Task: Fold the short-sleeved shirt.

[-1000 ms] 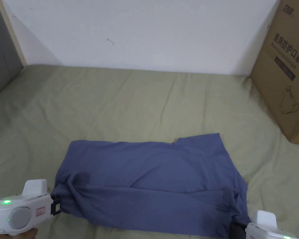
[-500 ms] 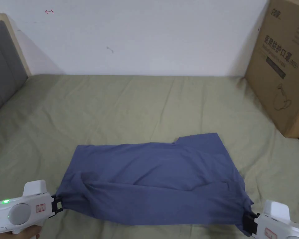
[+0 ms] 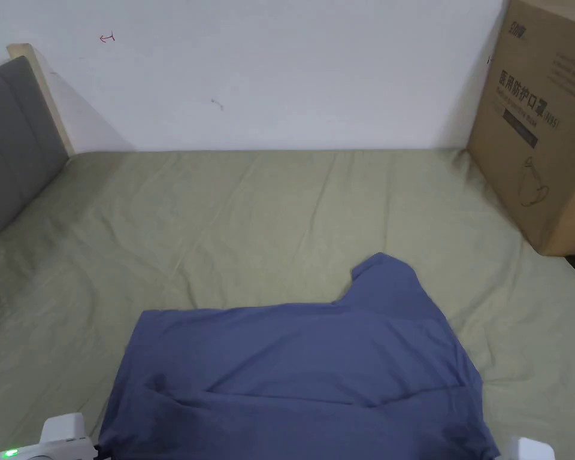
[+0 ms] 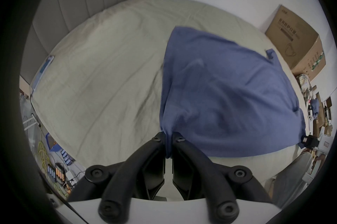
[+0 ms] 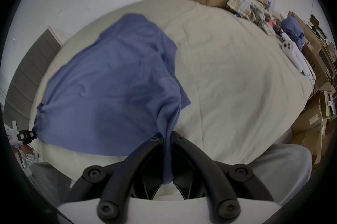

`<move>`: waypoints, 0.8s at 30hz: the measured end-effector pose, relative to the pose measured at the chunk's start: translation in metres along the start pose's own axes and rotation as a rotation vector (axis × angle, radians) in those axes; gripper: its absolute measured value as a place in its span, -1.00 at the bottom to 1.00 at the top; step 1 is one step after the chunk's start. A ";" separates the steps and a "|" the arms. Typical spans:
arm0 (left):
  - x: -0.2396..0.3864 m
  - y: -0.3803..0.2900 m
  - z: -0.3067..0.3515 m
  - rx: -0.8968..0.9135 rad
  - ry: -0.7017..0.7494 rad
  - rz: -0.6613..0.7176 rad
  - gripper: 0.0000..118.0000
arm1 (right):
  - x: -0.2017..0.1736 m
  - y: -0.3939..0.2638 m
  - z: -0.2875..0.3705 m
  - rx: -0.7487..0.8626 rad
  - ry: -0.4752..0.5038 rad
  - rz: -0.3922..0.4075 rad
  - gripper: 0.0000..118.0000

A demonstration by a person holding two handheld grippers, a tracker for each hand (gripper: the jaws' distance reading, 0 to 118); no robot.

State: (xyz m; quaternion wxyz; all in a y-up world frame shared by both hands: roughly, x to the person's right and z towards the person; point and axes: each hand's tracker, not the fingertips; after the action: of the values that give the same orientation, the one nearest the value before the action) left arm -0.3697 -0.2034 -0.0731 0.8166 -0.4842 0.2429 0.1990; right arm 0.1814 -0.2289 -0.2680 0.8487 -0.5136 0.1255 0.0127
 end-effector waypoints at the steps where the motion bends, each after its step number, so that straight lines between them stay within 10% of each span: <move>1: 0.002 -0.001 -0.004 -0.010 0.000 0.003 -0.94 | -0.001 -0.002 -0.003 0.003 0.001 -0.005 -0.93; 6: 0.015 0.009 -0.001 -0.036 0.036 0.031 -0.66 | 0.000 0.002 0.004 0.027 -0.034 -0.043 -0.58; 8: 0.018 0.017 0.013 -0.034 0.009 0.072 -0.04 | -0.003 0.011 0.018 0.067 -0.057 -0.024 0.06; 11: 0.029 0.031 0.053 0.126 -0.112 0.115 0.67 | -0.012 0.037 0.057 0.235 -0.027 0.019 0.30; 24: 0.125 0.075 0.213 0.816 -0.124 -0.133 0.66 | -0.103 0.108 0.233 0.898 -0.020 0.234 0.30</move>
State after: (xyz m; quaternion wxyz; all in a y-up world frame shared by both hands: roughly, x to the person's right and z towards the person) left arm -0.2677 0.0304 -0.1109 0.9657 -0.1226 0.2205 0.0619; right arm 0.1118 0.0373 -0.2359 0.9812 -0.0773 0.1673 0.0577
